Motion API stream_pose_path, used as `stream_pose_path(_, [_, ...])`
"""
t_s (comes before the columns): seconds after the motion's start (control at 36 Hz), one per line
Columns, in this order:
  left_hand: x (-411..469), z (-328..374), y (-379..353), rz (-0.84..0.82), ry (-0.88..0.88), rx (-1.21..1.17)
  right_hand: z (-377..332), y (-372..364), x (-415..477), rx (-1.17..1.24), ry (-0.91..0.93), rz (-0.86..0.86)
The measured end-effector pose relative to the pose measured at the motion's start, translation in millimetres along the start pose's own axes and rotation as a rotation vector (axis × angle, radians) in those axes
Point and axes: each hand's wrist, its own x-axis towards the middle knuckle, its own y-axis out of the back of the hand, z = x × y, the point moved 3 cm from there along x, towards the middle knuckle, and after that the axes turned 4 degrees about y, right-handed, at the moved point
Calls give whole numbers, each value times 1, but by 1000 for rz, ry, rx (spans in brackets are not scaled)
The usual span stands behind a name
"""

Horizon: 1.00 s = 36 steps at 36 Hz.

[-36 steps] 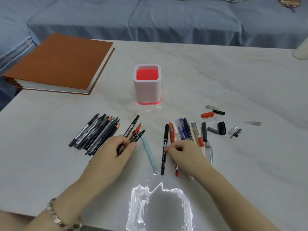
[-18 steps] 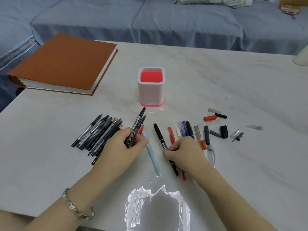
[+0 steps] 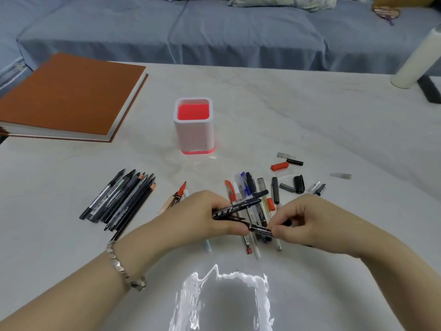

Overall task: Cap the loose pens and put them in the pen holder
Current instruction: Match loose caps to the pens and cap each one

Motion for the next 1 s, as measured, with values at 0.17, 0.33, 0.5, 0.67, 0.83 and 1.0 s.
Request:
stream_pose_path(0.17, [-8,-6,-6,161,45,-229,19,11,-5,192,-42,193])
stream_pose_path(0.33, [-17,-16,-10,243,92,-284,32,12,-9,581,-102,441])
stream_pose_path(0.5, [-23,-7,-18,45,73,-350,26,2,-4,621,-119,450])
stream_pose_path(0.67, [-26,0,-24,87,63,-434,17,-11,0,675,-108,433])
stream_pose_path(0.83, [-30,0,-28,201,36,-430,17,-25,0,742,-116,382])
stream_pose_path(1.0, [-37,-1,-27,38,152,-504,41,-1,1,908,-136,640])
